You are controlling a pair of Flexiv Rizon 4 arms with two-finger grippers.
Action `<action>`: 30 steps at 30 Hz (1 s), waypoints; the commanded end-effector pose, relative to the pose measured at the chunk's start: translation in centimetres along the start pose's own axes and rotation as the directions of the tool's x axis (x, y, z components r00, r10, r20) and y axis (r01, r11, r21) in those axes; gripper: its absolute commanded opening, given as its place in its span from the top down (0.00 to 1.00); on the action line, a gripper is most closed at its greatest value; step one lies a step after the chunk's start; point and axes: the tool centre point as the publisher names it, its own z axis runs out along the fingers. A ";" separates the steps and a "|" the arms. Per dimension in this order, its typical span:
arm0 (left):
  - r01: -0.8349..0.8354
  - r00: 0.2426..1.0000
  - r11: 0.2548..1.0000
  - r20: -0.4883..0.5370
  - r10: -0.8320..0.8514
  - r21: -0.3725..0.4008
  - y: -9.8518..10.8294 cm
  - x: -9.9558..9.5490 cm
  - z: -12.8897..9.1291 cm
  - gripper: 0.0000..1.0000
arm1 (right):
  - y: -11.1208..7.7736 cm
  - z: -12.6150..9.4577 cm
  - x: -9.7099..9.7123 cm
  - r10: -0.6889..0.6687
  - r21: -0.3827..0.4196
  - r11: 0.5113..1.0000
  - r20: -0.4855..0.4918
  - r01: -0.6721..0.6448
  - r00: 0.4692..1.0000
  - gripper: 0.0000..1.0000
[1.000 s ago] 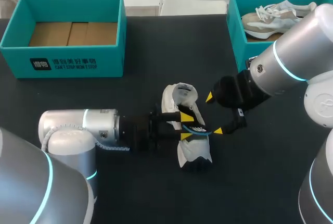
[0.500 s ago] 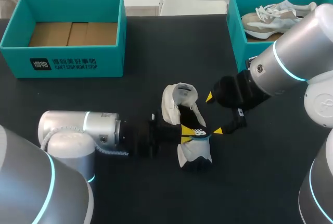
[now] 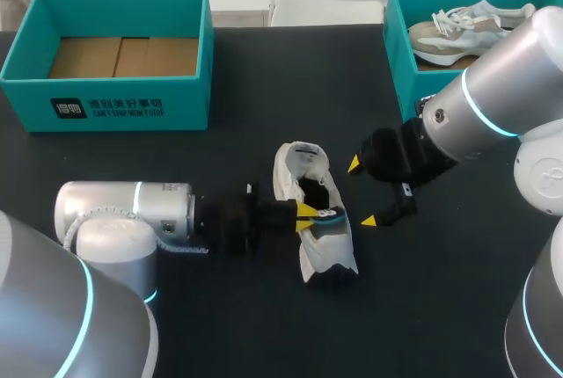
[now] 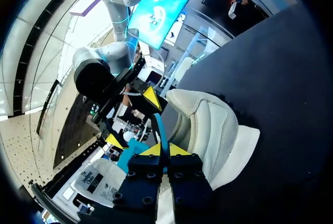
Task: Take the shoe out of the shoebox, open the shoe tongue, remove and reinsert the insole, then place the shoe into the shoebox
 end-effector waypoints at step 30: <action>-0.065 0.984 0.993 -0.157 0.080 0.096 -4.5 -4.8 -3.3 0.09 | 0.1 0.1 0.1 0.000 0.002 1.000 0.003 0.000 1.000 0.00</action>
